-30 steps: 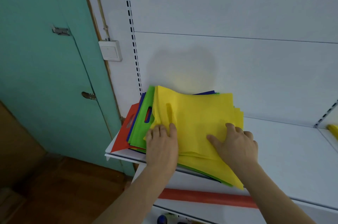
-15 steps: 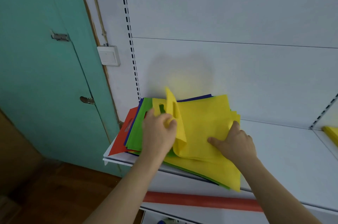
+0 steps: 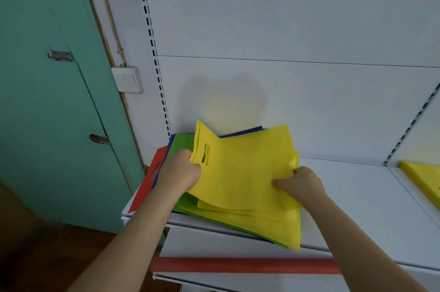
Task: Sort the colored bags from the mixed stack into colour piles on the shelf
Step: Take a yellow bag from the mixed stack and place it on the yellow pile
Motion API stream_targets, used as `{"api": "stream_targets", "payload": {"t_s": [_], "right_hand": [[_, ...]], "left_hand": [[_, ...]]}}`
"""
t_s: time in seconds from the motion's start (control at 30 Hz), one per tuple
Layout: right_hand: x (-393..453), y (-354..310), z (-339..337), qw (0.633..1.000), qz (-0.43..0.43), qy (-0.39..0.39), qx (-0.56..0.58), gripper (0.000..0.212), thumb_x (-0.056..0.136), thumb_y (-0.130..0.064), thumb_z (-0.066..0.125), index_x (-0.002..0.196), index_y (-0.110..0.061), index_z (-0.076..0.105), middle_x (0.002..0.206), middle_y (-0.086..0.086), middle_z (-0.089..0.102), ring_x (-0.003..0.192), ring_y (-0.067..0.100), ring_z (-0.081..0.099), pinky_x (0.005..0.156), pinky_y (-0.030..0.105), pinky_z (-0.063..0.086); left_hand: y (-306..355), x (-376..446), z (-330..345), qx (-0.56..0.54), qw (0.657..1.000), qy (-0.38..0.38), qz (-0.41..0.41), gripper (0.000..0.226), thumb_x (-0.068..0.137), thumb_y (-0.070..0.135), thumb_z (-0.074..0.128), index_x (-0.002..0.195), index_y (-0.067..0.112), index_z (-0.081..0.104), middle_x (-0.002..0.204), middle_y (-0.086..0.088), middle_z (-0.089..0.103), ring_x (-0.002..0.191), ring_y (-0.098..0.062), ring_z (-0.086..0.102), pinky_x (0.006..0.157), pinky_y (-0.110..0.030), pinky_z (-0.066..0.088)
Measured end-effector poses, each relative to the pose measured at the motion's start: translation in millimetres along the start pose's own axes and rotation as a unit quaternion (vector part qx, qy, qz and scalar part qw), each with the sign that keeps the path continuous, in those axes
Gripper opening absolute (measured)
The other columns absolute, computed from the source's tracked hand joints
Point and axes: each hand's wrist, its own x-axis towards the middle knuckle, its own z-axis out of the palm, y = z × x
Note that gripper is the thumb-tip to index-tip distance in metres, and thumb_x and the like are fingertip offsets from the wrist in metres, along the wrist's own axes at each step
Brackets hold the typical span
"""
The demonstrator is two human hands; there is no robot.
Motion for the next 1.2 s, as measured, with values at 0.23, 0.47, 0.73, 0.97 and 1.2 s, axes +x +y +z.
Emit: {"api": "stream_targets", "payload": {"t_s": [0.23, 0.47, 0.73, 0.97, 1.2], "right_hand": [[-11.7, -2.0, -34.5, 0.972, -0.092, 0.141, 0.163, 0.031, 0.09, -0.044, 0.074, 0.113, -0.026, 0.065, 0.103, -0.008, 0.066, 0.095, 0.023, 0.063, 0.076, 0.036, 0.049], [-36.2, 7.6, -58.4, 0.904, -0.164, 0.172, 0.354, 0.051, 0.082, -0.051, 0.087, 0.115, -0.054, 0.049, 0.11, -0.025, 0.066, 0.09, -0.013, 0.064, 0.069, 0.028, 0.052], [-33.4, 16.8, -43.2, 0.907, -0.188, 0.185, 0.328, 0.039, 0.096, -0.033, 0.074, 0.12, -0.049, 0.049, 0.108, -0.028, 0.065, 0.099, -0.004, 0.063, 0.074, 0.033, 0.05], [-43.1, 41.9, -38.3, 0.901, -0.187, 0.231, 0.317, 0.043, 0.105, -0.017, 0.055, 0.139, -0.041, 0.044, 0.099, -0.022, 0.062, 0.09, 0.004, 0.062, 0.078, 0.053, 0.056], [-95.8, 73.9, -72.9, 0.848, -0.129, 0.407, 0.313, 0.051, 0.104, -0.029, 0.062, 0.143, -0.051, 0.037, 0.095, -0.013, 0.068, 0.085, 0.004, 0.067, 0.068, 0.03, 0.05]], "left_hand": [[-3.7, 4.0, -0.6, -0.059, 0.991, 0.064, 0.1, 0.018, 0.107, 0.028, 0.051, 0.113, 0.013, 0.057, 0.081, -0.001, 0.059, 0.068, -0.017, 0.057, 0.055, -0.037, 0.04], [-8.2, 2.9, 2.9, -0.284, 0.942, 0.079, 0.158, 0.013, 0.106, 0.031, 0.06, 0.113, 0.042, 0.059, 0.103, 0.016, 0.07, 0.09, -0.005, 0.066, 0.077, -0.024, 0.051], [11.4, 6.4, 23.0, -0.302, 0.94, 0.107, 0.118, 0.008, 0.106, 0.036, 0.059, 0.1, 0.041, 0.062, 0.095, 0.003, 0.072, 0.081, -0.022, 0.066, 0.071, -0.04, 0.052], [10.0, 6.7, 39.0, -0.319, 0.932, 0.13, 0.111, 0.022, 0.11, 0.029, 0.05, 0.1, 0.035, 0.068, 0.09, 0.008, 0.071, 0.066, -0.017, 0.058, 0.06, -0.035, 0.041], [59.7, -4.3, 48.2, -0.338, 0.917, 0.084, 0.192, 0.026, 0.11, 0.018, 0.045, 0.097, 0.03, 0.065, 0.095, 0.023, 0.07, 0.063, 0.0, 0.056, 0.052, -0.012, 0.039]]}}
